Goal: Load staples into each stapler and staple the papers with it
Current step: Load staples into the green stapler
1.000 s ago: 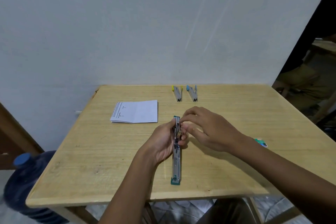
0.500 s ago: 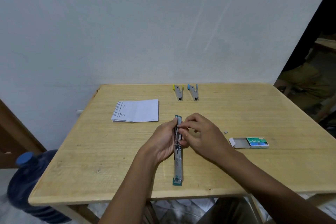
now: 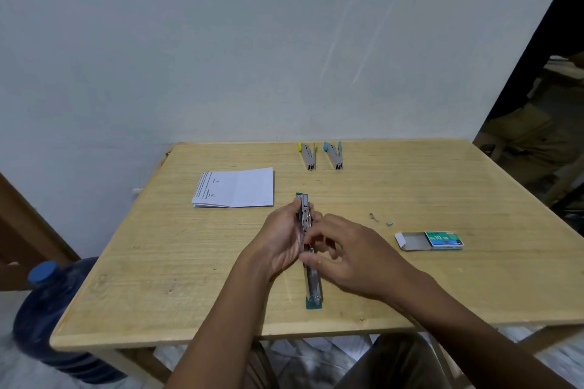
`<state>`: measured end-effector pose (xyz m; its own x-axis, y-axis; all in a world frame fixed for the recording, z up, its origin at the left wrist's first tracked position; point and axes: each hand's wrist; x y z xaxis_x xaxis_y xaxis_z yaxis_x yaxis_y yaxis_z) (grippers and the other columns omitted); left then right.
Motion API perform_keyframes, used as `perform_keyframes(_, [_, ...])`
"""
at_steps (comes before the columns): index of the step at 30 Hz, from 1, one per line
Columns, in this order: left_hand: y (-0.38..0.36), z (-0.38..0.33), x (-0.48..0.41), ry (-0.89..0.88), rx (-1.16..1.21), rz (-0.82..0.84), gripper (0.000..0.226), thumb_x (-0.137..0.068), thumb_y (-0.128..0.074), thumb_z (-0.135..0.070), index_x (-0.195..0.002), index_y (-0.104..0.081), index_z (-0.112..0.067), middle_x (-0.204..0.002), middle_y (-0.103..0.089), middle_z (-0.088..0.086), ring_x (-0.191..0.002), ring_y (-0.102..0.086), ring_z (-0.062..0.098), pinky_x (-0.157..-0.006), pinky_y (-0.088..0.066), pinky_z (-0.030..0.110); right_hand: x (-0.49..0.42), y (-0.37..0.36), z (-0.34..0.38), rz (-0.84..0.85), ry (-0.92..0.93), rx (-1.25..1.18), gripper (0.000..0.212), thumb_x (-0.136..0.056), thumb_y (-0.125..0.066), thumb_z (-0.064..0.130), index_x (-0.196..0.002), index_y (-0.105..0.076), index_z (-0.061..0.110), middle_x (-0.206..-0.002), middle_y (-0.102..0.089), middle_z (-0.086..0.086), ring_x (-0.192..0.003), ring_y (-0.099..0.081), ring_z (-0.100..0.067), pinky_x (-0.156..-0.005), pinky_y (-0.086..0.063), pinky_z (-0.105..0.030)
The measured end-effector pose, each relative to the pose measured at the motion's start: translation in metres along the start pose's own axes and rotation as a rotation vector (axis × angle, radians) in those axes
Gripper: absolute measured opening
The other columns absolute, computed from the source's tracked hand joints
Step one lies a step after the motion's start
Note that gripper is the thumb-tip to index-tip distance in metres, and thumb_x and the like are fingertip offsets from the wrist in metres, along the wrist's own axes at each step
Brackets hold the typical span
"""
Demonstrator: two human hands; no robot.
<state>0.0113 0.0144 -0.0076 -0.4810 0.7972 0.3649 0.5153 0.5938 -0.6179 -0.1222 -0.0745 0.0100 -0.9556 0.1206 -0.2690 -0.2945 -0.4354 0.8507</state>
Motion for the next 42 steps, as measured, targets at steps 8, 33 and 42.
perform_keyframes(8, [0.001, 0.000, -0.004, -0.037, 0.176, -0.084, 0.034, -0.107, -0.029, -0.032, -0.090, -0.046, -0.008, -0.069, -0.054, 0.010, -0.058, -0.050, 0.019, -0.063, -0.044, 0.031, 0.009, 0.010, 0.007, 0.375, -0.010, 0.003, 0.065, -0.073, -0.077, 0.058, -0.125, -0.039, 0.049, -0.139, -0.025, 0.026, -0.104, -0.050, 0.000, -0.084, -0.053, -0.031])
perform_keyframes(33, [-0.006, 0.003, 0.011, -0.140, -0.195, 0.148, 0.048, -0.107, -0.029, -0.035, -0.120, -0.058, 0.001, -0.075, -0.064, 0.013, -0.065, -0.054, 0.021, -0.063, -0.044, 0.033, -0.036, 0.000, -0.010, -0.090, -0.473, -0.954, 0.042, -0.089, -0.066, 0.046, -0.123, -0.064, 0.021, -0.073, -0.067, -0.002, -0.060, -0.056, -0.018, -0.061, -0.051, -0.035])
perform_keyframes(42, [-0.009, 0.003, 0.011, -0.141, -0.114, 0.144, 0.048, -0.107, -0.025, -0.034, -0.115, -0.056, 0.002, -0.075, -0.064, 0.016, -0.064, -0.055, 0.025, -0.064, -0.042, 0.035, -0.039, -0.003, -0.003, -0.214, -0.477, -0.985, 0.029, -0.093, -0.063, 0.039, -0.102, -0.074, 0.013, -0.057, -0.060, -0.002, -0.049, -0.050, -0.017, -0.053, -0.045, -0.033])
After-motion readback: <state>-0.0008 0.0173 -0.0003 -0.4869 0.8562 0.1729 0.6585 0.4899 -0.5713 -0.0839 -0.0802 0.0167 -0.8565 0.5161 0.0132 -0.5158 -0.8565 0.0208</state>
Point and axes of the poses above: each hand's wrist, its own x-axis away from the middle knuckle, its own y-axis out of the back of the hand, z = x × y
